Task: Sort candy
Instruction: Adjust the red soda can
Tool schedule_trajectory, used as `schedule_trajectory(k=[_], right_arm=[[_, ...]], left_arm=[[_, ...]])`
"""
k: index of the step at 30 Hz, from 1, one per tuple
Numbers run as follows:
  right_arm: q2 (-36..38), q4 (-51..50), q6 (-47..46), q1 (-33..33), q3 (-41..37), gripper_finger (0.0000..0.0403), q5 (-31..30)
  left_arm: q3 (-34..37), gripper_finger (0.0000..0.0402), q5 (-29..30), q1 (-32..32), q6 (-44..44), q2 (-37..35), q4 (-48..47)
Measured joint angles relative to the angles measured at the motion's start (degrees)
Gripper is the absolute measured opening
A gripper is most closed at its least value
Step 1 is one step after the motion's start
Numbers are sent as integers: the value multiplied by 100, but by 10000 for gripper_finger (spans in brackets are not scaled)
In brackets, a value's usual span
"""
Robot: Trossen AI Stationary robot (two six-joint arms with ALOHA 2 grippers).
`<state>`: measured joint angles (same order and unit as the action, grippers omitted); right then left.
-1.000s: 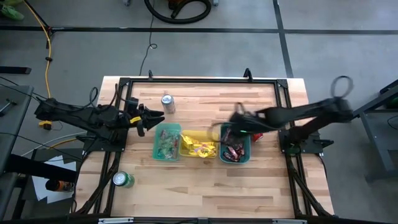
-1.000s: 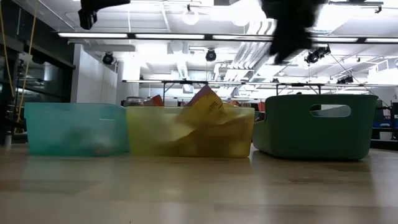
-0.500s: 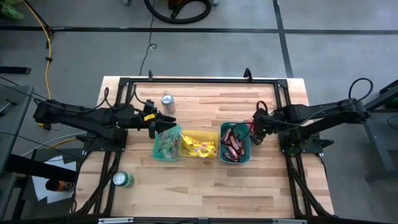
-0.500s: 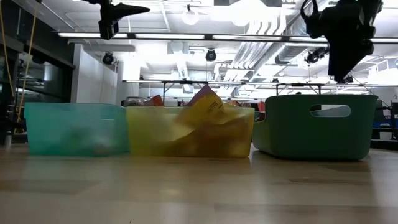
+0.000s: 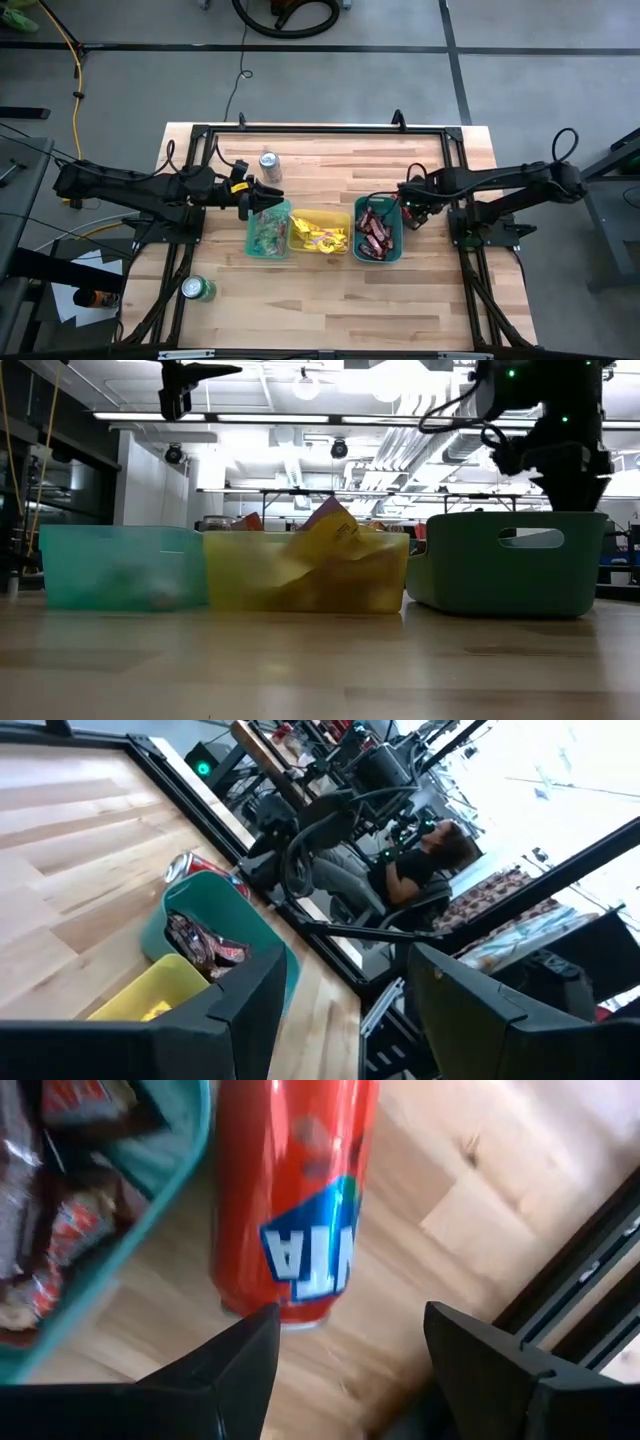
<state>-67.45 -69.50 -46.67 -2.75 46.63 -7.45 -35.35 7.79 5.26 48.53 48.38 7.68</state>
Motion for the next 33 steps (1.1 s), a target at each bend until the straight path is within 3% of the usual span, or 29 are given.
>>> schedule_trajectory(k=[11,18,24,33], right_arm=[[1,1193,229,-102,-558,245,547],[23,1383,24,-102,-888,245,328],[15,1541,577,-102,-904,245,45],[6,1853,604,-192,-918,245,-235]], left_arm=[[0,200,0,0,94,0,0],[0,200,2,0,92,0,0],[0,200,22,0,90,0,0],[0,200,22,0,89,0,-3]])
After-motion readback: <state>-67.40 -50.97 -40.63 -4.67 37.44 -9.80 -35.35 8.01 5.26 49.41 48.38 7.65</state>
